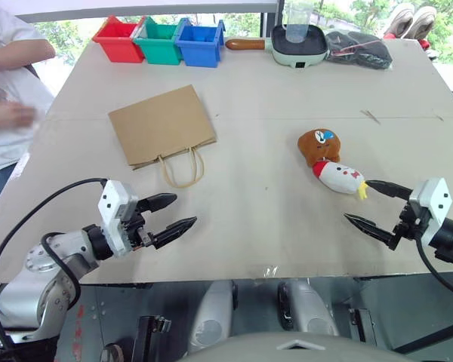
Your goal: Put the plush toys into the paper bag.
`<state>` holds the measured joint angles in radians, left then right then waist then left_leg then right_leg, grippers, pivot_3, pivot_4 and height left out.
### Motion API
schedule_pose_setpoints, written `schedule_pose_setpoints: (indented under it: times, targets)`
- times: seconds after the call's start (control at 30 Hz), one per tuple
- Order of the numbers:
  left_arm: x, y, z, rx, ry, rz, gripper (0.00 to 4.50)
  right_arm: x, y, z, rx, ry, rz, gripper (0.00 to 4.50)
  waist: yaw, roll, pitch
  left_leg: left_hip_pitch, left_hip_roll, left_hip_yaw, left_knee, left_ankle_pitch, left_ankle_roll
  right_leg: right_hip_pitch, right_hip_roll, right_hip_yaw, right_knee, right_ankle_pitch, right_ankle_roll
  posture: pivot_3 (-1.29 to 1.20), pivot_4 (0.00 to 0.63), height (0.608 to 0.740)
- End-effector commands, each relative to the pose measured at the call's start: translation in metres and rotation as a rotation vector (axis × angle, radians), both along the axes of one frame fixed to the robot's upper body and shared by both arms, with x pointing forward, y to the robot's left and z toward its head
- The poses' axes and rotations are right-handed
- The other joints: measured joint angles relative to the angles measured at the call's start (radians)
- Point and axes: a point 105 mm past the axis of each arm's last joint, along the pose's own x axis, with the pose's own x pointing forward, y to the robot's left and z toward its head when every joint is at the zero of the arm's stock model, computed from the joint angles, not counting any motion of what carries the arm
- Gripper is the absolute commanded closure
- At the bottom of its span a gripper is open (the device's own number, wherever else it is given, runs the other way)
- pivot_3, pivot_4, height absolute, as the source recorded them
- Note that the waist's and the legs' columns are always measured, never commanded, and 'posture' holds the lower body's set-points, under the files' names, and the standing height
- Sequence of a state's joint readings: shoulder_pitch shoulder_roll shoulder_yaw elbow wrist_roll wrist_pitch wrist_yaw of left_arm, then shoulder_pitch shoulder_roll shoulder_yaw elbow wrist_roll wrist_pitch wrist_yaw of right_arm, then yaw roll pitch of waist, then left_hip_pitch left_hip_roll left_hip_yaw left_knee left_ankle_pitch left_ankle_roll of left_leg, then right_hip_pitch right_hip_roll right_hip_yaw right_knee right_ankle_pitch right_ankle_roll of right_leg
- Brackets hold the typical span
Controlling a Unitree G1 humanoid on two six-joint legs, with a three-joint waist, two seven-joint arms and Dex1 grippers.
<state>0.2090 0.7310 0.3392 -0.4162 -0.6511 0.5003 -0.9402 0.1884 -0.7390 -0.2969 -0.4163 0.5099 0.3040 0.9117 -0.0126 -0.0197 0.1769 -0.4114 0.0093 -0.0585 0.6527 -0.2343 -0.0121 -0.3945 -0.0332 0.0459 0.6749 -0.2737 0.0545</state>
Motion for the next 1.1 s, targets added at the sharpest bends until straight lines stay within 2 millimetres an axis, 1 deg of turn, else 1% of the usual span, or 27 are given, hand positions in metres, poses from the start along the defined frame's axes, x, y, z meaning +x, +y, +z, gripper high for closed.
schedule_pose_setpoints:
  times: [0.03,0.1,0.17,0.27,0.33,0.43,0.5,0.6,0.73,0.8,0.83,0.9,0.97,1.03,1.07,1.1]
  targets:
    - [0.007,0.005,0.013,0.017,-0.078,0.033,0.04,-0.003,0.005,0.016,0.019,-0.082,0.000,0.00,0.000,0.000,0.000,0.000,0.000,0.000,0.000,0.000,0.000,0.000,0.000,0.000,0.000,0.000,0.000,0.00,0.150,0.740]
    - [0.022,0.016,0.020,0.028,-0.134,0.102,0.04,-0.004,0.020,0.021,0.050,-0.120,0.026,0.00,0.002,0.000,0.000,0.000,0.000,0.000,0.000,0.000,0.000,0.000,0.000,0.000,0.000,0.000,0.000,0.00,0.150,0.740]
    - [0.030,0.023,0.025,0.050,-0.169,0.133,0.04,-0.005,0.028,0.025,0.064,-0.140,0.037,0.00,0.002,0.000,0.000,0.000,0.000,-0.001,0.000,0.000,0.000,0.000,0.001,-0.001,0.001,0.000,0.000,0.00,0.150,0.740]
    - [0.041,0.049,0.034,0.222,-0.273,0.148,0.04,-0.013,0.043,0.031,0.089,-0.154,0.076,0.00,-0.002,0.000,0.000,0.000,0.000,0.000,0.000,0.000,0.000,0.000,0.001,0.000,0.001,0.000,0.000,0.00,0.150,0.740]
    - [0.047,0.068,0.039,0.358,-0.347,0.154,0.04,-0.019,0.047,0.030,0.097,-0.124,0.103,0.00,-0.001,0.000,0.000,0.000,-0.001,0.000,0.000,0.000,0.000,-0.001,0.002,0.000,0.000,0.000,0.000,0.00,0.150,0.740]
    - [0.059,0.082,0.035,0.591,-0.455,0.098,0.04,-0.020,0.049,0.025,0.092,-0.112,0.099,0.00,0.002,0.000,0.000,0.000,-0.001,0.000,-0.001,0.000,0.000,-0.001,0.002,0.000,0.000,0.000,0.000,0.00,0.150,0.740]
    - [0.067,0.083,0.032,0.665,-0.502,0.067,0.04,-0.021,0.050,0.025,0.087,-0.111,0.099,0.00,0.004,0.000,0.000,0.000,-0.001,0.000,-0.001,0.000,0.000,-0.001,0.000,0.000,-0.001,0.000,0.000,0.00,0.150,0.740]
    - [0.074,0.074,0.028,0.689,-0.551,0.009,0.04,-0.020,0.051,0.025,0.092,-0.115,0.092,0.00,0.003,-0.001,0.000,-0.001,-0.002,0.000,0.000,0.000,0.000,-0.001,-0.001,0.000,-0.002,0.000,0.000,0.00,0.150,0.740]
    - [0.096,0.044,0.012,0.785,-0.663,-0.112,0.04,-0.021,0.048,0.022,0.078,-0.127,0.054,0.00,0.010,-0.001,-0.001,-0.002,-0.003,-0.002,0.000,0.000,0.000,0.000,0.000,-0.003,-0.001,0.000,0.000,0.00,0.150,0.740]
    - [0.102,0.034,0.012,0.762,-0.695,-0.130,0.59,-0.022,0.050,0.022,0.078,-0.131,0.051,0.00,0.006,-0.001,-0.001,-0.002,-0.004,-0.002,0.000,0.000,0.000,0.000,0.000,-0.002,0.000,0.001,0.001,0.00,0.150,0.740]
    - [0.103,0.030,0.010,0.741,-0.683,-0.143,0.82,-0.023,0.050,0.021,0.077,-0.132,0.047,0.00,0.002,-0.001,-0.001,-0.002,-0.004,-0.002,0.000,0.000,0.000,-0.001,0.000,-0.002,0.000,0.001,0.001,0.00,0.150,0.740]
    - [0.104,0.023,0.007,0.700,-0.668,-0.170,1.77,-0.023,0.050,0.020,0.070,-0.139,0.031,0.00,-0.006,-0.002,-0.001,-0.002,-0.003,-0.001,0.000,0.000,0.000,-0.001,0.000,-0.002,0.001,0.001,0.001,0.00,0.150,0.740]
    - [0.103,0.015,0.004,0.610,-0.630,-0.185,2.75,-0.023,0.050,0.019,0.062,-0.148,0.002,0.00,-0.008,-0.001,-0.001,-0.001,-0.003,-0.001,0.000,0.000,0.000,-0.001,0.001,-0.002,0.003,0.001,0.001,0.00,0.150,0.740]
    - [0.104,0.006,0.010,0.430,-0.548,-0.142,3.72,-0.024,0.052,0.016,0.074,-0.131,-0.013,0.00,-0.006,-0.001,-0.001,-0.001,-0.003,-0.002,0.000,0.000,0.000,-0.001,0.001,-0.002,0.004,0.001,0.000,0.00,0.150,0.740]
    - [0.103,-0.001,0.017,0.305,-0.500,-0.125,4.14,-0.024,0.054,0.016,0.088,-0.125,-0.008,0.00,-0.005,-0.001,-0.001,-0.001,-0.003,-0.002,0.000,0.000,0.000,-0.001,0.001,-0.002,0.004,0.001,0.000,0.00,0.150,0.740]
    - [0.100,-0.009,0.024,0.209,-0.466,-0.132,4.48,-0.024,0.056,0.017,0.109,-0.121,-0.007,0.52,-0.005,-0.001,-0.001,-0.001,-0.002,-0.002,0.001,0.000,0.000,-0.001,0.001,-0.002,0.004,0.001,0.000,0.00,0.150,0.740]
